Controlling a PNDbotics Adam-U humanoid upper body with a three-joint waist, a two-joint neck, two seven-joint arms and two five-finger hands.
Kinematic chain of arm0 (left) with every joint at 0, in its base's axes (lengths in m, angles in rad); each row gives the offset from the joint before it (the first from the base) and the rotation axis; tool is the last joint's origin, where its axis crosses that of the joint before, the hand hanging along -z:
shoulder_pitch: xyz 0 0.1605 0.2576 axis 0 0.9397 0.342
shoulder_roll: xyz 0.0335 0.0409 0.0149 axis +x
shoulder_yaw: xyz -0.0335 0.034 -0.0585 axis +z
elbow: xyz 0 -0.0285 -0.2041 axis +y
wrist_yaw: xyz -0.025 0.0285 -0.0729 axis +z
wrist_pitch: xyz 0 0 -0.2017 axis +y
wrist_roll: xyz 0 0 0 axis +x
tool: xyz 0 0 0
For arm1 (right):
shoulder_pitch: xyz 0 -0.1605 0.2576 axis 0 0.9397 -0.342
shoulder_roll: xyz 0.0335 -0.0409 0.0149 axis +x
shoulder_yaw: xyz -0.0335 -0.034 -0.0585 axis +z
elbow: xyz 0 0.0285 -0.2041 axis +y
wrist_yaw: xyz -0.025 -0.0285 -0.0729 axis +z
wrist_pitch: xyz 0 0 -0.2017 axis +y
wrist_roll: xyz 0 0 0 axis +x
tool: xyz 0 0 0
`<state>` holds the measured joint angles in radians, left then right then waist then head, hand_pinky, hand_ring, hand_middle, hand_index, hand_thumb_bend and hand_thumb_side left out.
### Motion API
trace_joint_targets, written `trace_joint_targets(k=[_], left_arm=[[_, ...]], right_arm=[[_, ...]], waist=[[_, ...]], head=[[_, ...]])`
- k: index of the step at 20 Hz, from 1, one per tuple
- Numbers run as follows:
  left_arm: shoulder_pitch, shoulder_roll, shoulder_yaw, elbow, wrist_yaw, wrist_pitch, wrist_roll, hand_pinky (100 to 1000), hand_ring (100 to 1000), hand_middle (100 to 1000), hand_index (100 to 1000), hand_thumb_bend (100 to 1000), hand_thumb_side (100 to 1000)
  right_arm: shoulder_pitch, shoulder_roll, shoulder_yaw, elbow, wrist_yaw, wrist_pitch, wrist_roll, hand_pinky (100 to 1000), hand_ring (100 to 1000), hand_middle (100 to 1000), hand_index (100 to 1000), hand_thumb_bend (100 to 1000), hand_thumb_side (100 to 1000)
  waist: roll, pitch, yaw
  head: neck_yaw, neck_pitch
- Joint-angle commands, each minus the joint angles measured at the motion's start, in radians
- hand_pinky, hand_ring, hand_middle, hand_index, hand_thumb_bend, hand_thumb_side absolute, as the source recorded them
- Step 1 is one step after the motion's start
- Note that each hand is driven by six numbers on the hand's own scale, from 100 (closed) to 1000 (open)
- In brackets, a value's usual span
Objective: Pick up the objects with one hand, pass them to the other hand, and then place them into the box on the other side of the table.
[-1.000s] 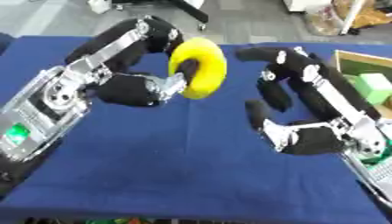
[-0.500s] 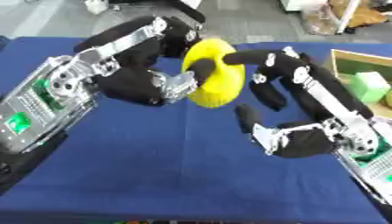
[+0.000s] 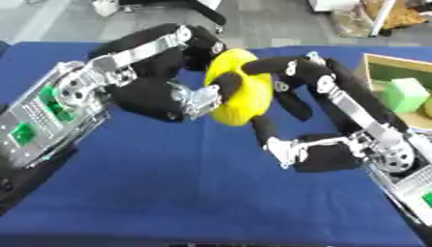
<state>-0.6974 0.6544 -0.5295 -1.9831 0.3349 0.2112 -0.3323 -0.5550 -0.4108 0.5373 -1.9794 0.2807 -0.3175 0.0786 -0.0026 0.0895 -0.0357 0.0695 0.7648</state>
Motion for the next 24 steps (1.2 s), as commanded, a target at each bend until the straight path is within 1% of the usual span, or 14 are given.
trace_joint_targets(k=[1, 4, 8, 11, 12, 13, 14, 15, 17, 19, 20, 21, 23, 24], left_arm=[[-0.019, 0.022, 0.000, -0.017, 0.027, 0.011, -0.015, 659, 429, 365, 507, 100, 437], [-0.020, 0.025, 0.003, -0.017, 0.048, 0.020, -0.024, 660, 430, 365, 507, 100, 440], [-0.021, 0.029, 0.009, -0.017, 0.065, 0.025, -0.030, 661, 431, 366, 508, 100, 443], [-0.023, 0.033, 0.013, -0.017, 0.076, 0.023, -0.035, 663, 433, 367, 510, 100, 447], [-0.025, 0.035, 0.015, -0.017, 0.079, 0.020, -0.039, 663, 434, 368, 510, 100, 447], [-0.026, 0.036, 0.016, -0.017, 0.081, 0.018, -0.042, 664, 436, 368, 511, 100, 448], [-0.027, 0.036, 0.016, -0.017, 0.083, 0.017, -0.046, 665, 437, 369, 512, 100, 450], [-0.028, 0.037, 0.016, -0.017, 0.084, 0.017, -0.048, 668, 442, 374, 518, 100, 456], [-0.029, 0.036, 0.016, -0.017, 0.085, 0.016, -0.053, 671, 447, 379, 524, 100, 461], [-0.030, 0.036, 0.018, -0.017, 0.085, 0.015, -0.054, 675, 460, 396, 541, 100, 473], [-0.030, 0.037, 0.020, -0.017, 0.084, 0.014, -0.052, 680, 471, 412, 557, 100, 495], [-0.029, 0.038, 0.023, -0.017, 0.080, 0.010, -0.051, 690, 491, 440, 588, 100, 551], [-0.025, 0.042, 0.031, -0.017, 0.067, -0.006, -0.052, 703, 517, 476, 628, 100, 625], [-0.022, 0.046, 0.037, -0.017, 0.057, -0.016, -0.052, 720, 547, 513, 669, 165, 677]], right_arm=[[-0.018, -0.008, -0.009, -0.021, 0.056, 0.000, -0.012, 115, 135, 100, 860, 100, 100], [-0.018, -0.008, -0.009, -0.021, 0.103, -0.003, -0.035, 112, 133, 100, 822, 100, 100], [-0.012, -0.009, -0.003, -0.021, 0.161, 0.002, -0.077, 105, 130, 100, 725, 100, 100], [-0.003, -0.011, 0.000, -0.021, 0.189, 0.024, -0.114, 100, 119, 100, 602, 100, 100], [-0.002, -0.012, 0.003, -0.021, 0.197, 0.031, -0.127, 100, 117, 100, 583, 100, 100], [-0.002, -0.012, 0.006, -0.021, 0.202, 0.038, -0.140, 100, 111, 100, 511, 100, 100], [-0.002, -0.011, 0.009, -0.021, 0.206, 0.044, -0.152, 100, 107, 100, 491, 100, 100], [-0.002, -0.011, 0.012, -0.021, 0.208, 0.049, -0.162, 100, 100, 100, 443, 100, 100], [-0.002, -0.010, 0.017, -0.021, 0.205, 0.058, -0.181, 100, 100, 100, 380, 100, 100], [-0.002, -0.010, 0.020, -0.021, 0.198, 0.065, -0.197, 100, 100, 100, 359, 100, 100], [-0.002, -0.009, 0.021, -0.021, 0.196, 0.068, -0.204, 100, 100, 100, 349, 100, 100], [-0.002, -0.009, 0.021, -0.021, 0.195, 0.069, -0.211, 100, 100, 100, 337, 100, 100], [-0.001, -0.008, 0.021, -0.021, 0.195, 0.070, -0.220, 100, 100, 100, 330, 100, 100], [0.000, -0.008, 0.021, -0.021, 0.195, 0.071, -0.222, 100, 100, 100, 327, 100, 100]], waist=[[0.014, -0.020, 0.000], [0.013, -0.021, 0.002], [0.011, -0.021, 0.004], [0.011, -0.022, 0.005], [0.011, -0.022, 0.005], [0.011, -0.022, 0.006], [0.011, -0.023, 0.006], [0.011, -0.023, 0.006], [0.011, -0.023, 0.007], [0.011, -0.023, 0.007], [0.011, -0.023, 0.007], [0.011, -0.023, 0.007], [0.011, -0.023, 0.007], [0.010, -0.023, 0.007]], head=[[-0.002, 0.005], [-0.002, 0.005], [-0.001, 0.005], [0.001, 0.005], [0.001, 0.005], [0.001, 0.005], [0.001, 0.005], [0.000, 0.005], [-0.001, 0.005], [-0.002, 0.005], [-0.003, 0.005], [-0.003, 0.005], [-0.004, 0.005], [-0.005, 0.005]])
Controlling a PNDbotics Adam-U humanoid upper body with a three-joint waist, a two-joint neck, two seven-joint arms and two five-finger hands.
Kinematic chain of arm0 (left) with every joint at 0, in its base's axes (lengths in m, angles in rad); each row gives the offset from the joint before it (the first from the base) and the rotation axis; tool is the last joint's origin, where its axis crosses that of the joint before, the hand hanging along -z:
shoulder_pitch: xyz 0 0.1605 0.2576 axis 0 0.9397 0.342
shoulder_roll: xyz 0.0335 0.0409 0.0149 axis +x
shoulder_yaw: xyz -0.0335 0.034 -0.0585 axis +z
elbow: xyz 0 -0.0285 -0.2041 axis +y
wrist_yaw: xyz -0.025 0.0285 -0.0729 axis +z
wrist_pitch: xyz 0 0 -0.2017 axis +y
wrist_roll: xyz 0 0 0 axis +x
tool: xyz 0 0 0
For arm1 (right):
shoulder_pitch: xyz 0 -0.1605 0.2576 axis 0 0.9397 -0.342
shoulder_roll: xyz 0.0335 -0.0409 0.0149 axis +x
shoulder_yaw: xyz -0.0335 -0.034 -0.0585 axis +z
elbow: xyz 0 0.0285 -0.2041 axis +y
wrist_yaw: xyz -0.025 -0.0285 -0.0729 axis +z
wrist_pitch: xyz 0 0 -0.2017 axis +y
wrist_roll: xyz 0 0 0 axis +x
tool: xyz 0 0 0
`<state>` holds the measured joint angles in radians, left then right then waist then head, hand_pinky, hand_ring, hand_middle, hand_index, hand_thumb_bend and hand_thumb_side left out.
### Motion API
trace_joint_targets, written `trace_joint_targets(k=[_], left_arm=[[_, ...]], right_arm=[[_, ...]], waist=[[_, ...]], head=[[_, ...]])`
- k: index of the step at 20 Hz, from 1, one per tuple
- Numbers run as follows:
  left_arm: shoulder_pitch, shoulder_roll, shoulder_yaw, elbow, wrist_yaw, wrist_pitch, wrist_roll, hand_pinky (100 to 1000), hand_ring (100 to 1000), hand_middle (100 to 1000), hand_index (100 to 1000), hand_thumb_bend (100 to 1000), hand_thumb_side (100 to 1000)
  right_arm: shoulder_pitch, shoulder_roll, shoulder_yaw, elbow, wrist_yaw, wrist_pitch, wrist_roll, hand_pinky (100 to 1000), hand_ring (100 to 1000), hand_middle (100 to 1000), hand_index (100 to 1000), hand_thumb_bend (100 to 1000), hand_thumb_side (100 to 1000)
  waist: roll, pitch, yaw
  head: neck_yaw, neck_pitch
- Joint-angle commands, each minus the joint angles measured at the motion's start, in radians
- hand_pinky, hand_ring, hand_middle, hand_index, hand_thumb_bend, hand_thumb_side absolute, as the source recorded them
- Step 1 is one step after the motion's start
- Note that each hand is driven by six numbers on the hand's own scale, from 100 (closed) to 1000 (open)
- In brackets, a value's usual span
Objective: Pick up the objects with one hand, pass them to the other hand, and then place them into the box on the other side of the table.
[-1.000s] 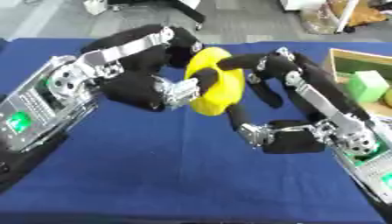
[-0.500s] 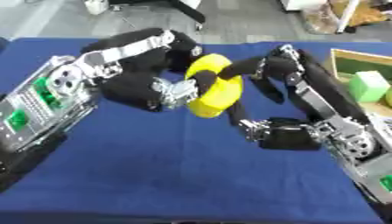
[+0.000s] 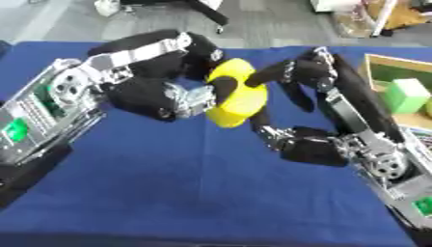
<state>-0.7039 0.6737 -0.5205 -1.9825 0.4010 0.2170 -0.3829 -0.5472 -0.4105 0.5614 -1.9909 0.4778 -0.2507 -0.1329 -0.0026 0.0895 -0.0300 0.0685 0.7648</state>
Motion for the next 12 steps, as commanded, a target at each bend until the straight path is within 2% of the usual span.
trace_joint_targets(k=[1, 4, 7, 10, 12], left_arm=[[-0.012, 0.032, 0.038, -0.017, -0.023, -0.035, -0.004, 743, 585, 558, 714, 220, 721], [0.006, 0.056, 0.081, -0.017, -0.065, -0.077, -0.016, 786, 667, 656, 791, 295, 769], [0.041, 0.083, 0.134, -0.017, -0.119, -0.112, -0.013, 873, 804, 791, 867, 391, 868], [0.101, 0.097, 0.200, -0.017, -0.319, -0.147, 0.024, 908, 852, 840, 898, 451, 879], [0.149, 0.103, 0.238, -0.017, -0.429, -0.143, 0.081, 907, 852, 842, 899, 456, 881]], right_arm=[[-0.007, -0.008, -0.003, -0.009, -0.002, 0.004, -0.012, 100, 100, 100, 326, 100, 100], [-0.003, -0.009, -0.004, -0.009, -0.003, 0.002, -0.014, 100, 100, 100, 325, 100, 100], [0.002, -0.010, -0.007, -0.009, -0.005, 0.005, -0.017, 100, 100, 100, 326, 100, 100], [0.004, -0.011, -0.011, -0.009, -0.004, 0.007, -0.023, 100, 100, 100, 327, 100, 100], [0.006, -0.012, -0.015, -0.009, -0.002, 0.009, -0.029, 100, 100, 100, 327, 100, 100]], waist=[[0.010, -0.023, 0.001], [0.010, -0.023, 0.002], [0.009, -0.022, 0.003], [0.007, -0.020, 0.003], [0.006, -0.018, 0.003]], head=[[-0.005, 0.005], [-0.007, 0.005], [-0.012, 0.005], [-0.016, 0.005], [-0.019, 0.005]])
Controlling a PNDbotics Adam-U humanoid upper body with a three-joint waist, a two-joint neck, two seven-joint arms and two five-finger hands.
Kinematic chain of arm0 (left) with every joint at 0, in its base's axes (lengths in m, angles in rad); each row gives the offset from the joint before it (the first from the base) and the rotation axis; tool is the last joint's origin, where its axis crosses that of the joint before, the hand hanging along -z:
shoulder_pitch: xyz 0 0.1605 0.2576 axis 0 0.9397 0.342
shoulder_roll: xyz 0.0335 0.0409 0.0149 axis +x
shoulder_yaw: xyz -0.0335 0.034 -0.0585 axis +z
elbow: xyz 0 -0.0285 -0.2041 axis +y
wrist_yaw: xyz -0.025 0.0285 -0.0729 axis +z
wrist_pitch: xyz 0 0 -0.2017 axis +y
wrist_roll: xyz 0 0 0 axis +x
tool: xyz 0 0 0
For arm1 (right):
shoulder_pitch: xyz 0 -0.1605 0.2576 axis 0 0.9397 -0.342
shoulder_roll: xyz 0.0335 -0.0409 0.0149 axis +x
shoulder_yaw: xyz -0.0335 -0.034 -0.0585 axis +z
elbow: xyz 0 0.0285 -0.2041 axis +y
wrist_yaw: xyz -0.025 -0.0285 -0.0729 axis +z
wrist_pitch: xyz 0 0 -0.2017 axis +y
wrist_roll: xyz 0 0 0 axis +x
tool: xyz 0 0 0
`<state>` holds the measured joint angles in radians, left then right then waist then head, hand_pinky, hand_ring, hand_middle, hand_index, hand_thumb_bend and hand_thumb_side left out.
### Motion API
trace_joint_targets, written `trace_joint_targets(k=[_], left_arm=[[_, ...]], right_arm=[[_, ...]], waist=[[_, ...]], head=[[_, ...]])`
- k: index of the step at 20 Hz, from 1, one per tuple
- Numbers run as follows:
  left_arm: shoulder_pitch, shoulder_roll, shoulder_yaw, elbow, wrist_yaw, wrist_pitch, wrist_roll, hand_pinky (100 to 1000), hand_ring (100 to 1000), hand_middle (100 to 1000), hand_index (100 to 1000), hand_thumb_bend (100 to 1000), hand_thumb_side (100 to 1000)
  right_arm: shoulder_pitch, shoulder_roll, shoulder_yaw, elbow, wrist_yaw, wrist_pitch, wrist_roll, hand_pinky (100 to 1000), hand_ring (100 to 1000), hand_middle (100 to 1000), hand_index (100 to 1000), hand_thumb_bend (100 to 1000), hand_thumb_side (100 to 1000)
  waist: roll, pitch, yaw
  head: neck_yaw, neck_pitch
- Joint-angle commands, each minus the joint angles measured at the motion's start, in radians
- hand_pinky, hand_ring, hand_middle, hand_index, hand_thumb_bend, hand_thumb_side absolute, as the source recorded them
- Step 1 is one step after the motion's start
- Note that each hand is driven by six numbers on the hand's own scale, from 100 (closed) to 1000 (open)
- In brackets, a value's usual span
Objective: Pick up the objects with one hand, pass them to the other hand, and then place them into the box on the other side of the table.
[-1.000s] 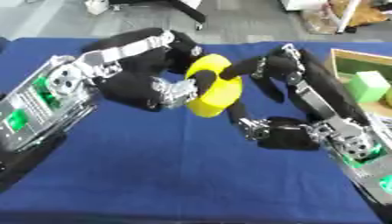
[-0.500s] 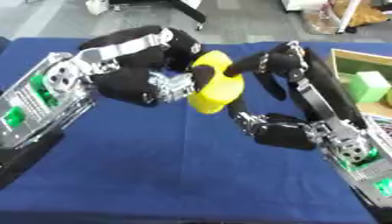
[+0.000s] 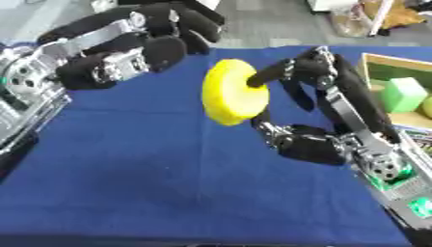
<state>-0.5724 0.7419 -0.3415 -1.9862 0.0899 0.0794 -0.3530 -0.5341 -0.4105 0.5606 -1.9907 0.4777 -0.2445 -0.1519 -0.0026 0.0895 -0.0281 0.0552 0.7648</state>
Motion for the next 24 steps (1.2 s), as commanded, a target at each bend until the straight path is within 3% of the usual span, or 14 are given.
trace_joint_targets(k=[1, 6, 11, 13, 17, 20, 24], left_arm=[[0.045, 0.036, 0.077, -0.014, -0.153, 0.009, 0.087, 904, 849, 838, 896, 453, 879], [0.171, 0.025, 0.168, -0.014, -0.197, 0.088, 0.269, 874, 818, 804, 873, 416, 838], [0.274, -0.027, 0.238, -0.014, -0.160, 0.092, 0.398, 833, 770, 749, 835, 335, 838], [0.310, -0.058, 0.259, -0.014, -0.138, 0.068, 0.431, 822, 756, 734, 825, 324, 837], [0.376, -0.118, 0.308, -0.014, -0.123, 0.022, 0.483, 812, 740, 712, 814, 319, 833], [0.425, -0.163, 0.333, -0.014, -0.119, -0.006, 0.516, 809, 735, 706, 808, 316, 842], [0.481, -0.228, 0.349, -0.014, -0.127, -0.028, 0.536, 803, 722, 690, 801, 309, 850]], right_arm=[[-0.005, -0.013, -0.017, -0.009, -0.001, 0.004, -0.014, 100, 100, 100, 327, 100, 100], [0.010, -0.034, -0.047, -0.009, -0.012, 0.030, -0.046, 100, 100, 100, 328, 100, 100], [0.038, -0.131, -0.126, -0.009, -0.038, 0.075, -0.108, 100, 100, 100, 330, 100, 100], [0.027, -0.165, -0.166, -0.009, -0.053, 0.139, -0.128, 100, 100, 100, 331, 100, 100], [0.010, -0.244, -0.240, -0.004, -0.066, 0.318, -0.151, 100, 100, 100, 334, 100, 100], [-0.018, -0.277, -0.274, 0.089, -0.057, 0.373, -0.168, 100, 100, 100, 336, 100, 100], [-0.084, -0.277, -0.309, 0.367, -0.017, 0.400, -0.221, 100, 100, 100, 341, 100, 100]], waist=[[0.005, -0.018, 0.001], [0.000, -0.014, 0.001], [-0.007, -0.011, 0.006], [-0.010, -0.011, 0.010], [-0.016, -0.009, 0.020], [-0.016, -0.008, 0.028], [-0.014, -0.007, 0.039]], head=[[-0.008, 0.005], [-0.018, 0.005], [-0.047, 0.005], [-0.075, 0.005], [-0.145, 0.005], [-0.177, 0.005], [-0.214, 0.005]])
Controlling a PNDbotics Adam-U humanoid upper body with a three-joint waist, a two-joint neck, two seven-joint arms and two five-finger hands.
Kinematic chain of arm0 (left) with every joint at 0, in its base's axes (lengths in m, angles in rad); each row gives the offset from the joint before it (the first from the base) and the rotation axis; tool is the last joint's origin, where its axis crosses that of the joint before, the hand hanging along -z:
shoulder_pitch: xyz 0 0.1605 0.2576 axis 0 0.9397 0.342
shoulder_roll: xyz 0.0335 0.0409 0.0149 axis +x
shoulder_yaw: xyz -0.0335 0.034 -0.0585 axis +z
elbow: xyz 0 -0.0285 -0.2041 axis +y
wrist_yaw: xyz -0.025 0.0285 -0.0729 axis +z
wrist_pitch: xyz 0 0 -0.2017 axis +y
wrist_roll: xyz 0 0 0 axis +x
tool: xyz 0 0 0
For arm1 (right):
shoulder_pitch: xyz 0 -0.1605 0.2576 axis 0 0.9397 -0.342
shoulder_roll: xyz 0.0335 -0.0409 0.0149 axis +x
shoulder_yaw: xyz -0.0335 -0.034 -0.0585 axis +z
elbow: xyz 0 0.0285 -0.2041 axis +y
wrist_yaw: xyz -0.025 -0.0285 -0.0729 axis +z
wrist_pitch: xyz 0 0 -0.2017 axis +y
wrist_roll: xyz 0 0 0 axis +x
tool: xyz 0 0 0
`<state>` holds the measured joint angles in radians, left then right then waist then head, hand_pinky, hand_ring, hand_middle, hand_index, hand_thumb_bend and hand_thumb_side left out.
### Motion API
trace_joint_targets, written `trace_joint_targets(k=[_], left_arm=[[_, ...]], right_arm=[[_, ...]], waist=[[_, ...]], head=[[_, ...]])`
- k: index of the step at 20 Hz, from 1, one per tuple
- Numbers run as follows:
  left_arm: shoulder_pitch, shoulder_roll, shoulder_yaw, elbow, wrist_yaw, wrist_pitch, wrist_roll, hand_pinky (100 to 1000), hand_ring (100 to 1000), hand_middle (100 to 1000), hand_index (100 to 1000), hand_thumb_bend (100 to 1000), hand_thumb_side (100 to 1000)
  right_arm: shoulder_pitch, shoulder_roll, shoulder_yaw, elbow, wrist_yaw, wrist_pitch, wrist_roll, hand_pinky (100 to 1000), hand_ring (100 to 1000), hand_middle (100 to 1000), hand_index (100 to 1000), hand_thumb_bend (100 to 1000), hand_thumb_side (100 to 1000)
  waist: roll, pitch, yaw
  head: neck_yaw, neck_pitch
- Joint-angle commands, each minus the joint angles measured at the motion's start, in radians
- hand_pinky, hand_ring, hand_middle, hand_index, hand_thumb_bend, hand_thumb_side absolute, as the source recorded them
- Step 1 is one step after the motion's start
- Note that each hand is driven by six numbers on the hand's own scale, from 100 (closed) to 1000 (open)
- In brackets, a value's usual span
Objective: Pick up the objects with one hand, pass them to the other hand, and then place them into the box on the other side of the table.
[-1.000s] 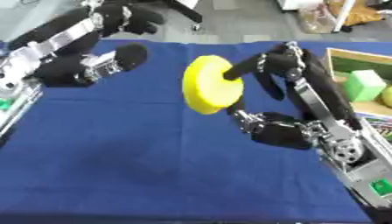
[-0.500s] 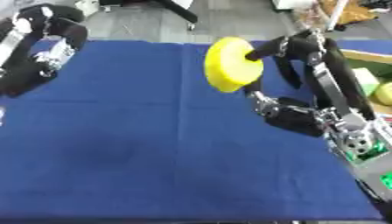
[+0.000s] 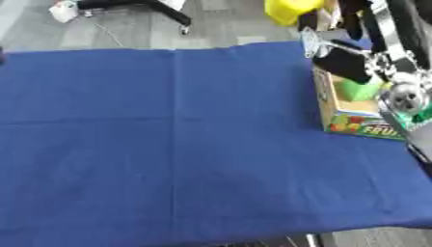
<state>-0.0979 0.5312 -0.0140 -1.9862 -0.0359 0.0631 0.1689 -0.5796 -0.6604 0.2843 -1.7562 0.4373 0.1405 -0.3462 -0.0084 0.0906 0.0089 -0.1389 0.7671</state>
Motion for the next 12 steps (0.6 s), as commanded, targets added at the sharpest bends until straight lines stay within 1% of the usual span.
trace_joint_targets(k=[1, 3, 5, 7, 9, 11, 12], left_arm=[[0.016, -0.032, 0.023, -0.014, -0.003, -0.015, 0.017, 803, 722, 690, 801, 309, 850], [0.030, -0.058, 0.024, -0.014, -0.003, -0.021, 0.019, 803, 721, 689, 801, 308, 855], [0.040, -0.084, 0.025, -0.014, 0.000, -0.025, 0.019, 802, 717, 684, 799, 306, 861], [0.048, -0.110, 0.025, -0.014, 0.006, -0.014, 0.021, 801, 716, 681, 798, 303, 870], [0.051, -0.130, 0.027, -0.014, 0.007, -0.006, 0.025, 800, 714, 678, 797, 302, 870], [0.052, -0.143, 0.030, -0.014, 0.006, -0.001, 0.030, 799, 713, 677, 797, 302, 868], [0.052, -0.146, 0.032, -0.014, 0.005, 0.000, 0.032, 799, 712, 676, 797, 302, 868]], right_arm=[[-0.059, -0.018, -0.039, 0.209, 0.031, 0.012, -0.035, 100, 100, 100, 342, 100, 100], [-0.098, 0.000, -0.058, 0.373, 0.044, 0.016, -0.036, 100, 100, 100, 354, 100, 100], [-0.138, 0.025, -0.092, 0.546, 0.045, 0.026, -0.038, 100, 100, 100, 361, 100, 107], [-0.174, 0.048, -0.124, 0.700, 0.042, 0.034, -0.062, 100, 100, 100, 371, 100, 128], [-0.201, 0.063, -0.151, 0.830, 0.046, 0.041, -0.093, 100, 100, 100, 383, 100, 130], [-0.220, 0.072, -0.176, 0.946, 0.058, 0.056, -0.123, 100, 100, 100, 425, 100, 119], [-0.228, 0.074, -0.185, 0.990, 0.065, 0.061, -0.137, 100, 100, 100, 457, 100, 131]], waist=[[-0.008, -0.008, 0.005], [-0.006, -0.010, 0.012], [-0.003, -0.012, 0.020], [-0.001, -0.013, 0.027], [-0.001, -0.014, 0.032], [-0.002, -0.015, 0.038], [-0.002, -0.016, 0.039]], head=[[-0.028, 0.003], [-0.045, 0.003], [-0.062, 0.003], [-0.076, 0.003], [-0.088, 0.003], [-0.096, 0.003], [-0.098, 0.003]])
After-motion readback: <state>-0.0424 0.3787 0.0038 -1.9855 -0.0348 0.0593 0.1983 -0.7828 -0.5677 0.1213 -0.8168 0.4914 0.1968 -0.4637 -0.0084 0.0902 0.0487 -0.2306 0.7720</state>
